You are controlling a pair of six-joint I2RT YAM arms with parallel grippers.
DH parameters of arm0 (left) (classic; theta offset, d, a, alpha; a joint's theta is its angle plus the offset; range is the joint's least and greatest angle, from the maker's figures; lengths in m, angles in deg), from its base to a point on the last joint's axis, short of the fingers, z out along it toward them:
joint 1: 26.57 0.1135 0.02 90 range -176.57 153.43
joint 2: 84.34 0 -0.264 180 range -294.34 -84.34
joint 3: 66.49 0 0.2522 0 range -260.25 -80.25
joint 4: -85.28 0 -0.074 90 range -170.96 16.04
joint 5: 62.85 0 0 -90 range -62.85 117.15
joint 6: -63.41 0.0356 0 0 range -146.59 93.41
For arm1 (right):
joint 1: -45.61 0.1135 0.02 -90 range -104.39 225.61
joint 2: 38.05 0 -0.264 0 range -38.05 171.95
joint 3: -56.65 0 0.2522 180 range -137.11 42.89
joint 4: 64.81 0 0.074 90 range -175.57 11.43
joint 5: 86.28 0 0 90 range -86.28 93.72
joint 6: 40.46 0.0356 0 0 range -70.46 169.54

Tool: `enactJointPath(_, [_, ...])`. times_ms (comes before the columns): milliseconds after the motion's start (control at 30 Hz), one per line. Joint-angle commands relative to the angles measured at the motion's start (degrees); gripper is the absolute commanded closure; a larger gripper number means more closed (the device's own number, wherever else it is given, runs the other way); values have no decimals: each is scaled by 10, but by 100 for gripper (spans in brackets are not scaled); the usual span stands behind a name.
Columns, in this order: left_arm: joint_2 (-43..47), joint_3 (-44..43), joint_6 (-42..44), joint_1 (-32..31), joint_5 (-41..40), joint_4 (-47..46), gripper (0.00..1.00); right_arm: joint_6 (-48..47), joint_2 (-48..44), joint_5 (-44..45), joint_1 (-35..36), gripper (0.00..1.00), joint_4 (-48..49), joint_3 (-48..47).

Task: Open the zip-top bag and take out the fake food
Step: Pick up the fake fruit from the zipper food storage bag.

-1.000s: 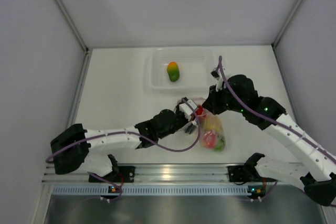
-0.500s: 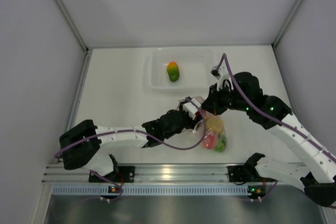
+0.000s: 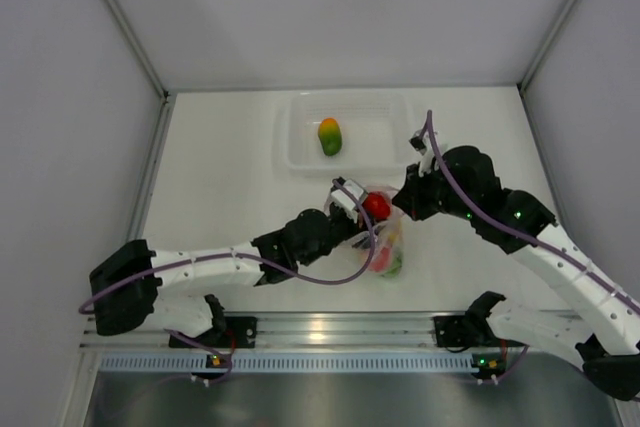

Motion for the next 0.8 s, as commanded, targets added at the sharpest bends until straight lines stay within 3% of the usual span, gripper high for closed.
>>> enactJointPath(0, [42, 10, -52, 3, -21, -25, 100, -6, -12, 51, -3, 100, -1, 13])
enactJointPath(467, [112, 59, -60, 3, 60, -28, 100, -16, 3, 201, 3, 100, 5, -3])
enactJointPath(767, [168, 101, -50, 3, 79, -93, 100, -5, 23, 183, 4, 100, 38, 15])
